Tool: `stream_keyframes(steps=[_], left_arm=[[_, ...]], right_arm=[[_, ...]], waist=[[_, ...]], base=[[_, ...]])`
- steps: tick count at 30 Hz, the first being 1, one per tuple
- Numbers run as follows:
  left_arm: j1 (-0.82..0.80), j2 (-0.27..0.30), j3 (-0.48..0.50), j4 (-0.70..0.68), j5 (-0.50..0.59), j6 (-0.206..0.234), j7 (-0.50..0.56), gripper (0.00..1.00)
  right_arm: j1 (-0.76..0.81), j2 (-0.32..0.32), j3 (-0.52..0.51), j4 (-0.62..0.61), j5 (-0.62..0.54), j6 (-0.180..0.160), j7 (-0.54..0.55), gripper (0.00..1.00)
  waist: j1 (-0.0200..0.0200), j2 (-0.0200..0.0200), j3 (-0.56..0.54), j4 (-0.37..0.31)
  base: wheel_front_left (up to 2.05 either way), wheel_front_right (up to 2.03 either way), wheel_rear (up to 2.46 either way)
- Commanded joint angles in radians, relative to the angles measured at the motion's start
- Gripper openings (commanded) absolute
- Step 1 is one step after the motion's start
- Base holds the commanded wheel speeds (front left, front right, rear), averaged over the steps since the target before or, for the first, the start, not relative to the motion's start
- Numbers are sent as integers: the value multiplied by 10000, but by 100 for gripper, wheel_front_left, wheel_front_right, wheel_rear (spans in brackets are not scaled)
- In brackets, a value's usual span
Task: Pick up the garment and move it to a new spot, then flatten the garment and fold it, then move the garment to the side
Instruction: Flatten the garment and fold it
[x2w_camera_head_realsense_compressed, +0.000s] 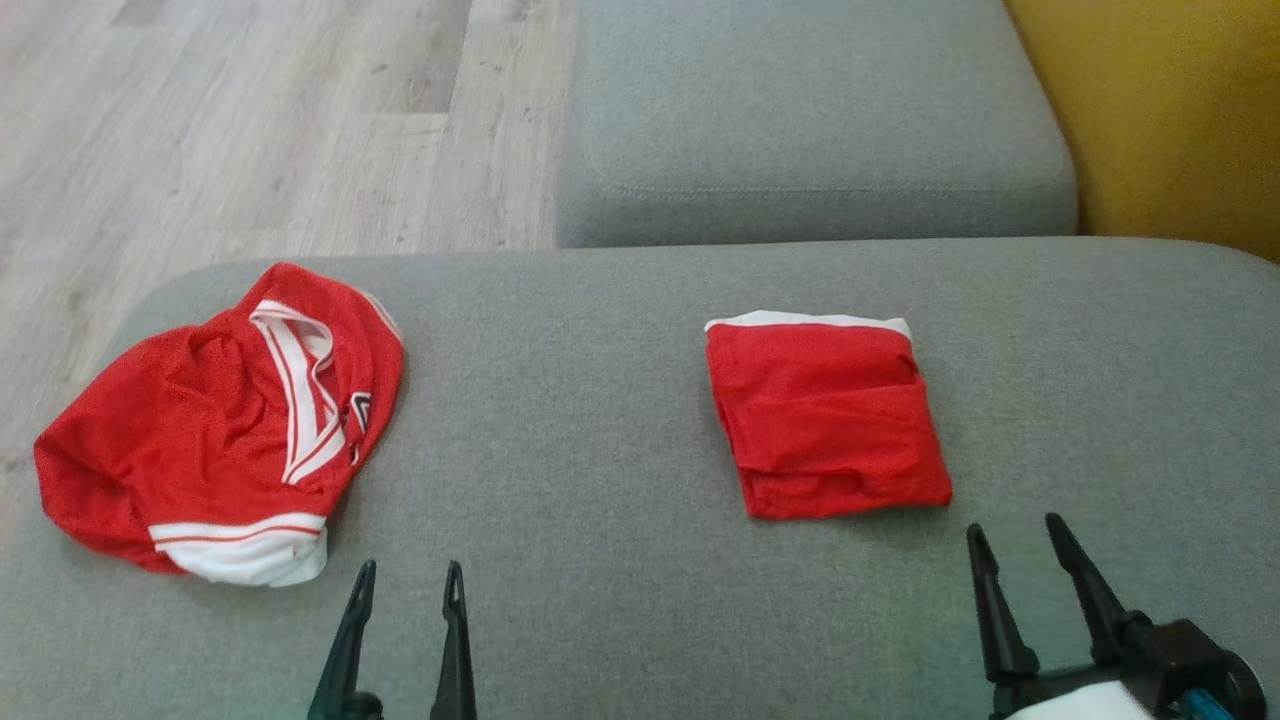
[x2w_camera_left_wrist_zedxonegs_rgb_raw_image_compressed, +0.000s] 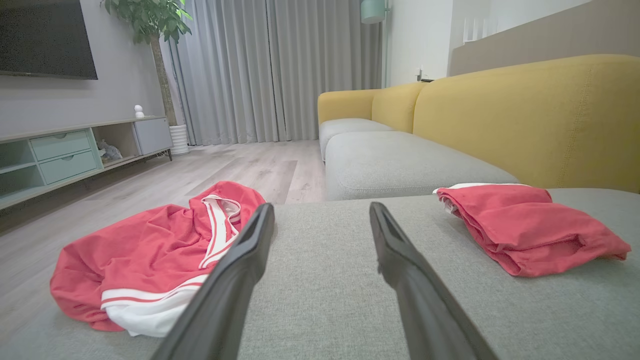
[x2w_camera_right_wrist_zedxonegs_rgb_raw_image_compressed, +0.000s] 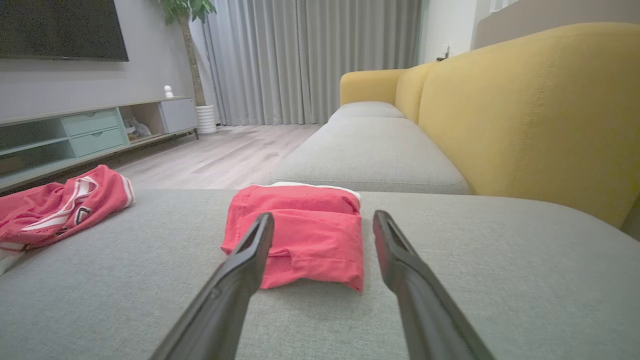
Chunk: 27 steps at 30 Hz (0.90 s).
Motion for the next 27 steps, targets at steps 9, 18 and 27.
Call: stream_keyframes(steps=[9, 18, 27], left_arm=[[-179, -46, 477, -127, 102, -20, -45, 100], [-181, -67, 457, -177, 136, -155, -45, 100], [-229, -86, 525, -267, 131, -199, -45, 100]], right_arm=[[-148, 123, -102, -218, -158, -7, -132, 100], [-150, 166, -61, -94, -159, -7, -133, 100], [-212, 189, -22, 9, -191, -7, -133, 100]], waist=[[2, -1, -157, -126], [2, -1, -131, -153], [2, -1, 13, -252]], base=[[0, 0, 0], [0, 0, 0], [0, 0, 0]])
